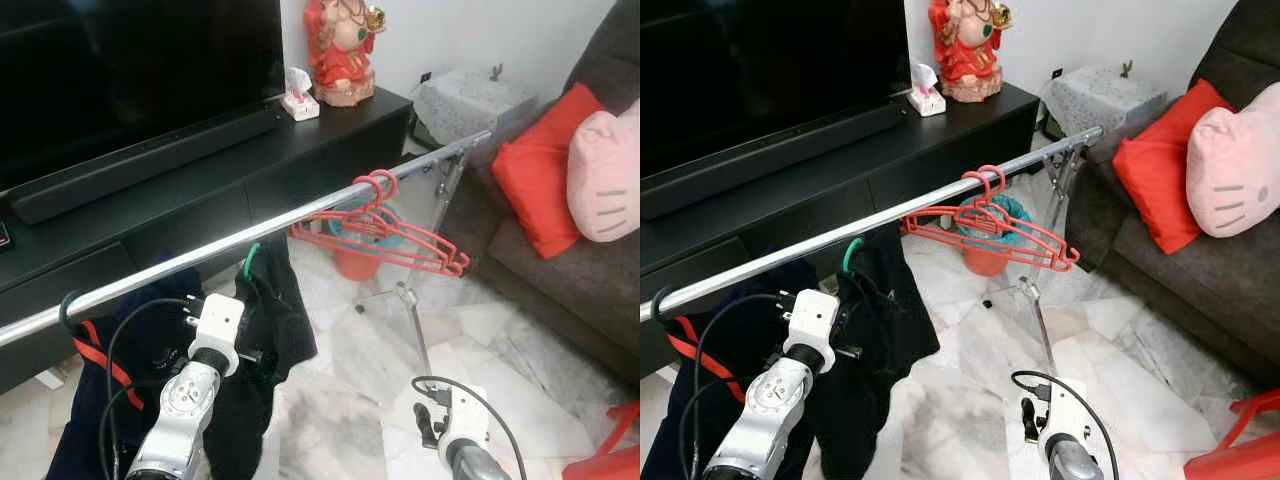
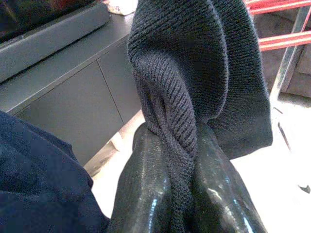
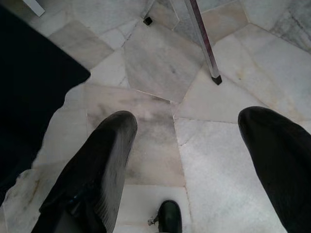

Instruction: Hang hanger

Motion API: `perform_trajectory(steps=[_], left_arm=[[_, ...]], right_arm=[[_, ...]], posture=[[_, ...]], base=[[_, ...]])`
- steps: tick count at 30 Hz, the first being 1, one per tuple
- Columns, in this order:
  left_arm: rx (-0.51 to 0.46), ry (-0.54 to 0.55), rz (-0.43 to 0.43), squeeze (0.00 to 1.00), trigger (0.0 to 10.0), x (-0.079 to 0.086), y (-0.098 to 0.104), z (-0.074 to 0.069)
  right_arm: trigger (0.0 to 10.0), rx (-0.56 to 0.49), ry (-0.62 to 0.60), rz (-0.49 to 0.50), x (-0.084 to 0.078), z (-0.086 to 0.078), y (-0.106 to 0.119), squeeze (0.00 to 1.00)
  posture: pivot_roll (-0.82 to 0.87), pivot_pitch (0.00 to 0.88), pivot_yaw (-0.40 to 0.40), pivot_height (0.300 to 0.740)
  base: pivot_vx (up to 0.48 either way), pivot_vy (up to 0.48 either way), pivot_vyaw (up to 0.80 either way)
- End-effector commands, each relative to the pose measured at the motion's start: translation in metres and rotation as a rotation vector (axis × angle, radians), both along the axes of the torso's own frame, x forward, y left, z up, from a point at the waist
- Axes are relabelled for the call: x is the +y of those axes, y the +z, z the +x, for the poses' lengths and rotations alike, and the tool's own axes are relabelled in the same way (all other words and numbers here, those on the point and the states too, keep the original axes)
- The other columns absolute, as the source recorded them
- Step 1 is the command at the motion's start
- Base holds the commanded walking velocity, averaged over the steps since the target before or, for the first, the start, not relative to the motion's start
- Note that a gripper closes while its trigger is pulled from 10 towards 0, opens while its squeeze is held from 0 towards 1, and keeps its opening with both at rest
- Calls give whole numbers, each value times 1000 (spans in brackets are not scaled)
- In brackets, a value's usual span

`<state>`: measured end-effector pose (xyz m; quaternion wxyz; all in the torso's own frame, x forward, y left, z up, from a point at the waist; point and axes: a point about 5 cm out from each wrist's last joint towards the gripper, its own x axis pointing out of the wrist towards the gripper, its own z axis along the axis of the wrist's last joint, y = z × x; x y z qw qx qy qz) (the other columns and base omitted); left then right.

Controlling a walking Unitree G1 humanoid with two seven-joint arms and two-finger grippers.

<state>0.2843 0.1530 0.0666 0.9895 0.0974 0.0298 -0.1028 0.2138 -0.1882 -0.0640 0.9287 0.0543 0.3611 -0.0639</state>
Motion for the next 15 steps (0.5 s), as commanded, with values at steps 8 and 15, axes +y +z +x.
perform_trajectory(steps=[8, 15], left_arm=[[17, -1, 5, 0, 10000, -9, -3, -1], [27, -4, 1, 0, 10000, -8, -5, -3]], right_arm=[[10000, 11, 18, -10, -1, -1, -1, 0], [10000, 13, 20, -8, 0, -1, -1, 0]], posture=[[-14, 0, -14, 740], [-15, 0, -12, 740]], base=[[0, 0, 0], [0, 0, 0]])
